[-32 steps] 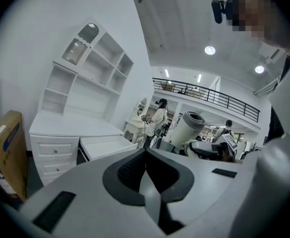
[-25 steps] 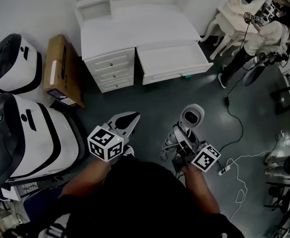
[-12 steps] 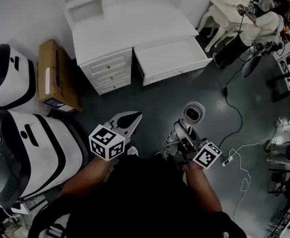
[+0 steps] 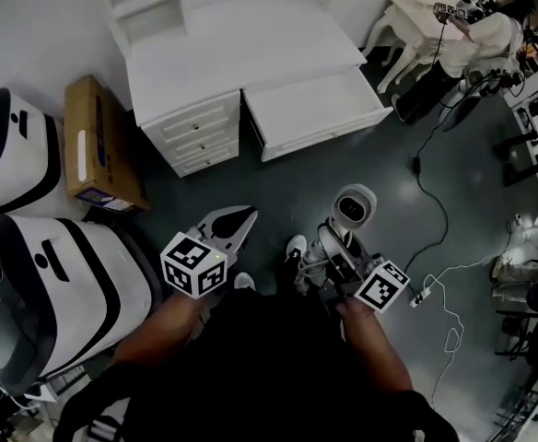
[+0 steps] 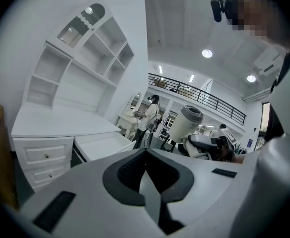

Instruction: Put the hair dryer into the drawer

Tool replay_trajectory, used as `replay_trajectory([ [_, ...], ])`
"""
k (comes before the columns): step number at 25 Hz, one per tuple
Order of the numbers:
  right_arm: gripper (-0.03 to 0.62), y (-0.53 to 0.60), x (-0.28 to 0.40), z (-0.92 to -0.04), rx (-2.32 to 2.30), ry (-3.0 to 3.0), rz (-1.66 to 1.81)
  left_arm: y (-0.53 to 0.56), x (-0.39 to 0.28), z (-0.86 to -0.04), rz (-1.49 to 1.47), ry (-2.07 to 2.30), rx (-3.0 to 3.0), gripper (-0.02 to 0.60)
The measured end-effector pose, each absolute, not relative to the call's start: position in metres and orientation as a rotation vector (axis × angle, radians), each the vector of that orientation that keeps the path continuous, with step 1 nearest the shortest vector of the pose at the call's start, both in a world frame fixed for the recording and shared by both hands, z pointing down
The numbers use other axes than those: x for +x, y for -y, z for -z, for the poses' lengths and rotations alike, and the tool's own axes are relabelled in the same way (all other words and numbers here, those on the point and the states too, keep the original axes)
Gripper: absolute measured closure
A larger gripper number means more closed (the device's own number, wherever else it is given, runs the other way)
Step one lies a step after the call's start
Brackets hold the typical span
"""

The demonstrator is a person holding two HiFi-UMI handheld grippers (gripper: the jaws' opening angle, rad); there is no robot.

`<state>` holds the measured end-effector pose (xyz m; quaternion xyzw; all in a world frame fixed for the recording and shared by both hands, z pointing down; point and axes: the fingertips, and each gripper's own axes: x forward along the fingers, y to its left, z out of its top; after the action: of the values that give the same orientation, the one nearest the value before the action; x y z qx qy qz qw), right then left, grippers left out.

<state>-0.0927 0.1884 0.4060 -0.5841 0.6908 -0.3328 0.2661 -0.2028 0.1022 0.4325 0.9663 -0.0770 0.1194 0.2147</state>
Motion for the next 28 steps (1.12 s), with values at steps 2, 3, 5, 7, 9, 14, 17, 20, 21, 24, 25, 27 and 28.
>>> replay_trajectory([
  [2, 0.376, -0.185, -0.086, -0.41, -1.576, -1.872, 0.909, -0.099, -0.195, -0.432, -0.328, 0.219, 2.684, 0.572],
  [3, 0.376, -0.183, -0.081, -0.412, -1.573, -1.872, 0.917, -0.098, -0.191, -0.432, -0.328, 0.226, 2.683, 0.572],
  [5, 0.376, -0.176, -0.069, -0.414, -1.563, -1.872, 0.925, -0.093, -0.182, -0.432, -0.335, 0.245, 2.68, 0.572],
  [7, 0.376, -0.168, -0.053, -0.413, -1.551, -1.875, 0.925, -0.087, -0.17, -0.433, -0.348, 0.264, 2.679, 0.572],
  [9, 0.376, -0.16, -0.037, -0.411, -1.536, -1.883, 0.92, -0.079, -0.157, -0.431, -0.359, 0.279, 2.683, 0.572],
  [14, 0.376, -0.14, 0.004, -0.413, -1.498, -1.895, 0.911, -0.06, -0.118, -0.425, -0.325, 0.308, 2.662, 0.572],
  [17, 0.376, -0.13, 0.029, -0.413, -1.47, -1.907, 0.91, -0.05, -0.092, -0.421, -0.341, 0.344, 2.681, 0.572],
  [20, 0.376, -0.128, 0.058, -0.412, -1.455, -1.919, 0.918, -0.047, -0.063, -0.418, -0.339, 0.366, 2.683, 0.572],
  [21, 0.376, -0.128, 0.066, -0.413, -1.449, -1.921, 0.923, -0.046, -0.054, -0.418, -0.339, 0.374, 2.681, 0.572],
  [24, 0.376, -0.125, 0.09, -0.417, -1.429, -1.927, 0.939, -0.046, -0.034, -0.418, -0.346, 0.401, 2.673, 0.572],
  [25, 0.376, -0.124, 0.096, -0.419, -1.422, -1.933, 0.945, -0.046, -0.028, -0.419, -0.35, 0.415, 2.669, 0.572],
  [27, 0.376, -0.121, 0.107, -0.423, -1.403, -1.945, 0.957, -0.045, -0.021, -0.422, -0.36, 0.45, 2.662, 0.572],
  [28, 0.376, -0.12, 0.111, -0.425, -1.391, -1.951, 0.963, -0.045, -0.018, -0.424, -0.365, 0.469, 2.658, 0.572],
])
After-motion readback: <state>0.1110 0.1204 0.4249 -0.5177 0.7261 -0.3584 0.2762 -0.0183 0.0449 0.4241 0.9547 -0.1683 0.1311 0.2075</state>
